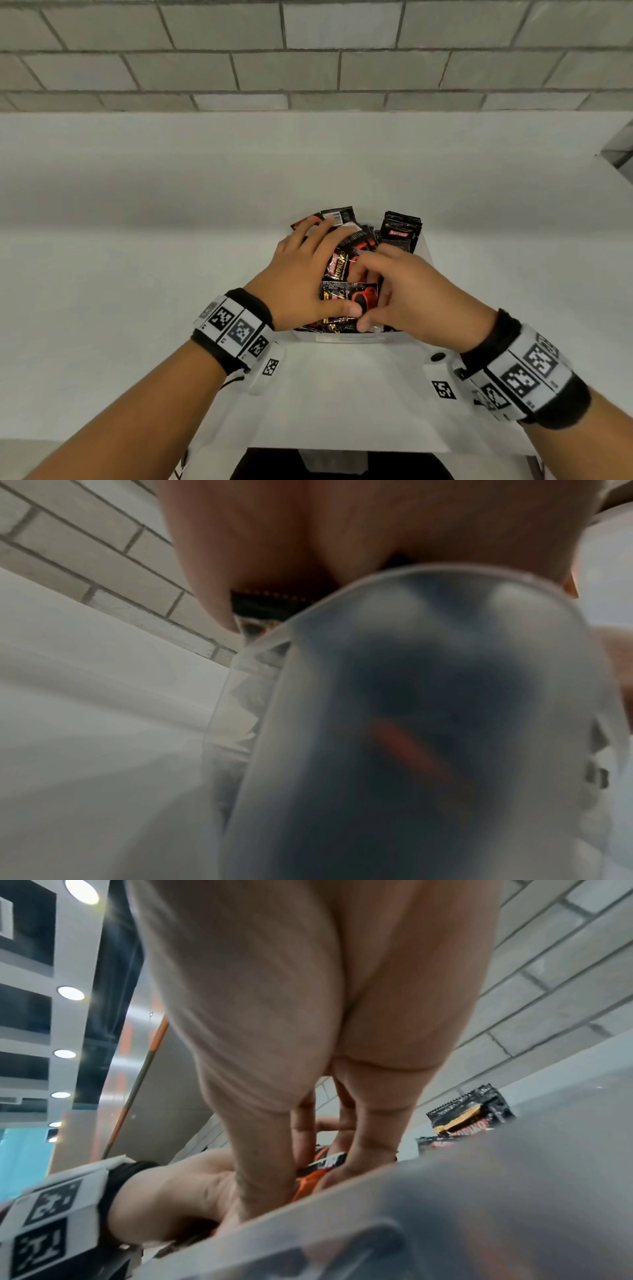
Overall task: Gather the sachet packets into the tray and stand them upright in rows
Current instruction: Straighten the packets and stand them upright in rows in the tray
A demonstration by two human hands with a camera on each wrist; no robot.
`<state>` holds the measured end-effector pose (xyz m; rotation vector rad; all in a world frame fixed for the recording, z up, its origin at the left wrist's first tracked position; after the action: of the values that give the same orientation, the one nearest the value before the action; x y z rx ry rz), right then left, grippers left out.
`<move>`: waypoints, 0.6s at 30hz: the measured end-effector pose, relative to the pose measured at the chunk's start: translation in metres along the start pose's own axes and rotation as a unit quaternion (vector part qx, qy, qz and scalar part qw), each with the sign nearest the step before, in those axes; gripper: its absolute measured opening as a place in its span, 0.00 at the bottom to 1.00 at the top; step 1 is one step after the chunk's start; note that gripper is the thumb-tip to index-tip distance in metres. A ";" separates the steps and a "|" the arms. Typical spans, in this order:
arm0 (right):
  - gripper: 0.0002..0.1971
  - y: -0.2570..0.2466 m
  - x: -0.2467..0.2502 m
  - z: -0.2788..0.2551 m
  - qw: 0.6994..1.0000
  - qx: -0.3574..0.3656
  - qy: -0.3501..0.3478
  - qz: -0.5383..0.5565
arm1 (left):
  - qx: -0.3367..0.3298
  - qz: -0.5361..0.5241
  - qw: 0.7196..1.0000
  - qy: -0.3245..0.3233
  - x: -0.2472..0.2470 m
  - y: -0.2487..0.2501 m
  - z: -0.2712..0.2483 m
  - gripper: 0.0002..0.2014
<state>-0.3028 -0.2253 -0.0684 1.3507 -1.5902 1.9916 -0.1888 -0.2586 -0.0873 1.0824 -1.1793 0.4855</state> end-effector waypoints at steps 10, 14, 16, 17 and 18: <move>0.17 0.052 0.040 -0.020 0.989 -0.118 0.039 -0.081 | 0.004 0.028 1.000 -0.004 0.001 -0.003 0.004 0.48; 0.21 0.045 0.009 -0.017 0.989 -0.113 -0.009 -0.091 | 0.009 0.045 0.999 -0.019 0.000 -0.008 0.011 0.52; 0.21 0.044 0.011 -0.017 0.991 -0.115 0.001 -0.068 | 0.005 0.071 0.997 -0.017 -0.003 -0.007 0.008 0.51; 0.21 0.045 0.014 -0.018 0.991 -0.115 0.002 -0.062 | 0.002 0.078 0.997 -0.016 -0.004 -0.005 0.004 0.51; 0.22 0.046 0.015 -0.020 0.992 -0.112 -0.001 -0.057 | 0.003 0.084 0.996 -0.017 -0.005 -0.004 0.000 0.51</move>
<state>-0.3523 -0.2302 -0.0850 1.3242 -1.6416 1.6914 -0.1870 -0.2591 -0.0938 1.0040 -1.3059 0.6021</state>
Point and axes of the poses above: each hand's wrist, its own z-axis towards the middle knuckle, its own x-axis out of the back of the hand, y = z × x, the point moved 10 cm from there along z, towards the middle knuckle, and after that the axes turned 7 degrees about x, right-handed, at the moved point
